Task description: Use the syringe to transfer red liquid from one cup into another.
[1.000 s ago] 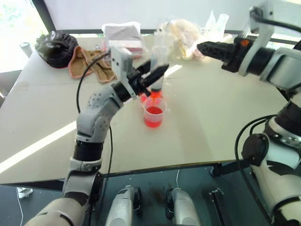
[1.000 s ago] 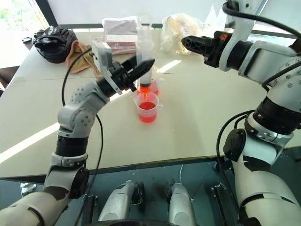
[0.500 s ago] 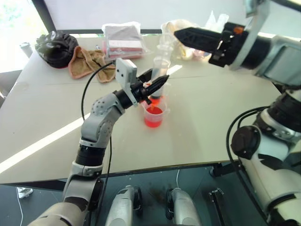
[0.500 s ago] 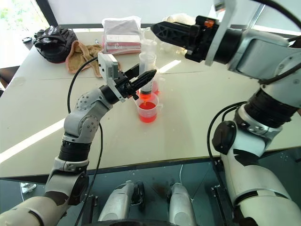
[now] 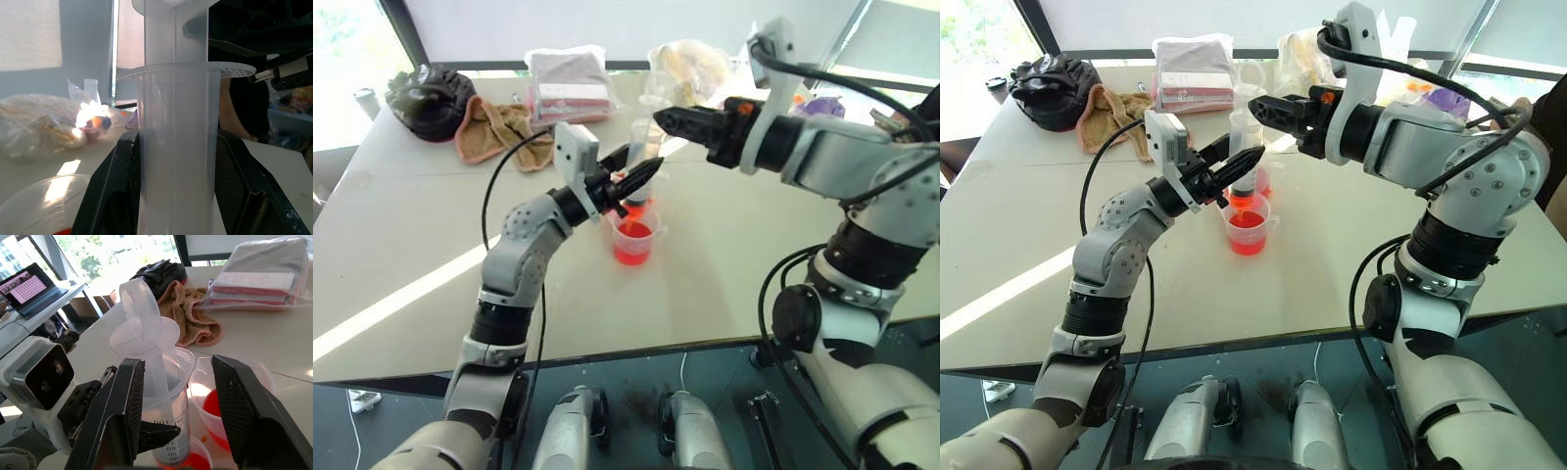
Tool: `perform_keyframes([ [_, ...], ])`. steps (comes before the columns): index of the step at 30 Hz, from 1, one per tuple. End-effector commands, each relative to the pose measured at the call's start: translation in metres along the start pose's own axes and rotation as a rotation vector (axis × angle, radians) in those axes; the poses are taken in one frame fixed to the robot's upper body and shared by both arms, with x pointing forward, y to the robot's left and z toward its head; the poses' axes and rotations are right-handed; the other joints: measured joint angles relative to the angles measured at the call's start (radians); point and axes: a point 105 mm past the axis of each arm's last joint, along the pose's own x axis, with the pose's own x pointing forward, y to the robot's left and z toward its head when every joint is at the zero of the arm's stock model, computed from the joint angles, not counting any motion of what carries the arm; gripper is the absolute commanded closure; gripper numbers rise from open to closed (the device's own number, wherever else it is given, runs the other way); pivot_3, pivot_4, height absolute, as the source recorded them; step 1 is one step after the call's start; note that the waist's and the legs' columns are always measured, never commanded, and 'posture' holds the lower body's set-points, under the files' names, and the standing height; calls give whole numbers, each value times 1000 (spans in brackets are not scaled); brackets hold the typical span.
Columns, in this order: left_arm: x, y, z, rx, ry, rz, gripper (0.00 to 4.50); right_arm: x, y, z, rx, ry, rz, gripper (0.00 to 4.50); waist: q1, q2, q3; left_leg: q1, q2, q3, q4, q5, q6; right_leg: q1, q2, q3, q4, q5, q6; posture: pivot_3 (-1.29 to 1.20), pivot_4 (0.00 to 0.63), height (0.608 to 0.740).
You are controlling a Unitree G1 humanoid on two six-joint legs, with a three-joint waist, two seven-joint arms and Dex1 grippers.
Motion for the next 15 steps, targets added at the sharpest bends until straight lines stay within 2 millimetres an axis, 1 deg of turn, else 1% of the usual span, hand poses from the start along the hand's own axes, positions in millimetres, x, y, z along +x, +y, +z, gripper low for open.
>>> perform_keyframes([
  [1, 4, -13, 12, 30, -42, -55, 3041, -5, 7, 24, -36, -97, 2, 2323, 1, 0, 0, 0, 0, 0, 0, 0, 0, 0, 0, 0, 0, 0, 0, 0, 150, 740],
  [9, 5, -12, 13, 34, -43, -56, 3041, -20, 23, 24, -80, -37, 134, 2323, 1, 0, 0, 0, 0, 0, 0, 0, 0, 0, 0, 0, 0, 0, 0, 0, 150, 740],
  [15, 5, -11, 14, 36, -41, -57, 3041, -30, 21, 35, -100, -46, 144, 2323, 0, 0, 0, 0, 0, 0, 0, 0, 0, 0, 0, 0, 0, 0, 0, 0, 150, 740],
])
